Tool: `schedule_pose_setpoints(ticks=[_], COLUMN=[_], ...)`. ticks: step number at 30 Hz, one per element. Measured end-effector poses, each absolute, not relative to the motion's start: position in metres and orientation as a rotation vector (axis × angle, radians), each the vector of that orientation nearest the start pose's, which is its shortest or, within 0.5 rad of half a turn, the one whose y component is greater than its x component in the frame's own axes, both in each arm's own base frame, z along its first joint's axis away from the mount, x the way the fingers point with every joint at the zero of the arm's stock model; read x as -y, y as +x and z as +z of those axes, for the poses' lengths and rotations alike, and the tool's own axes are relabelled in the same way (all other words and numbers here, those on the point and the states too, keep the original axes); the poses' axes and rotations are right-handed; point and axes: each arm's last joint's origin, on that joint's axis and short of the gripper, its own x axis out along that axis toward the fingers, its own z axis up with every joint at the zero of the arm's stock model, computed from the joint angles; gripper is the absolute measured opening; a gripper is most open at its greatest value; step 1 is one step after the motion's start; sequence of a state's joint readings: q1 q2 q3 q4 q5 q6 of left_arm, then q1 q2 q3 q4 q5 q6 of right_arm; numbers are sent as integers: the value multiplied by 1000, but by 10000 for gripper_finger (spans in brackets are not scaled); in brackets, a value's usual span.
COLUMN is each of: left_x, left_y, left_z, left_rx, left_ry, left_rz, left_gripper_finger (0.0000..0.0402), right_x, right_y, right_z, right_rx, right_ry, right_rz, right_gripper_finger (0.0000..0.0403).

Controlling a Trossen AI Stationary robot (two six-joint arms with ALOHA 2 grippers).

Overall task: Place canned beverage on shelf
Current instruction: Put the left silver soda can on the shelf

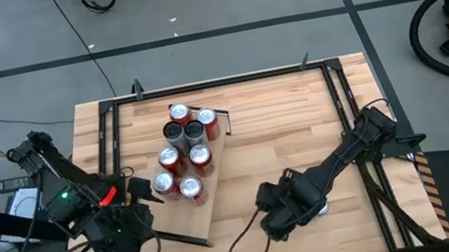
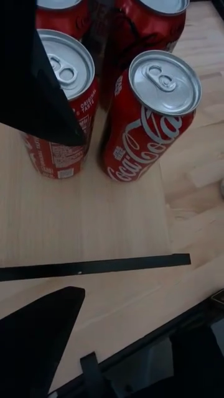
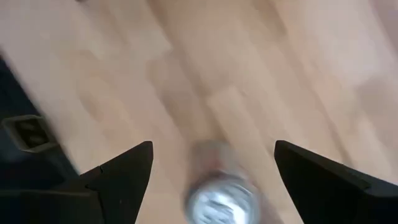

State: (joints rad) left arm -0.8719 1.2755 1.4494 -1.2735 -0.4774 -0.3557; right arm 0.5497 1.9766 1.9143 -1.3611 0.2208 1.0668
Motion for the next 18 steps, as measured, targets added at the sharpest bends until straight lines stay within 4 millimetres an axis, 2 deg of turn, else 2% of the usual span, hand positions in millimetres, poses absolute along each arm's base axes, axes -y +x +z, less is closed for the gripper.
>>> schedule_pose_setpoints(ticks=[5, 10, 18], left_x=[157, 157, 157], left_y=[149, 149, 149], left_z=[374, 374, 374], left_rx=[-904, -904, -903], left_ry=[366, 366, 366], left_rz=[-191, -191, -191], left_gripper_finger=[400, 400, 400], right_x=[-197, -197, -208], right_y=[328, 321, 311], right_z=[280, 269, 256], right_rx=[-1327, -1493, -1511], right_ry=[336, 389, 293], right_rz=[-471, -437, -382], right_gripper_finger=[346, 346, 346])
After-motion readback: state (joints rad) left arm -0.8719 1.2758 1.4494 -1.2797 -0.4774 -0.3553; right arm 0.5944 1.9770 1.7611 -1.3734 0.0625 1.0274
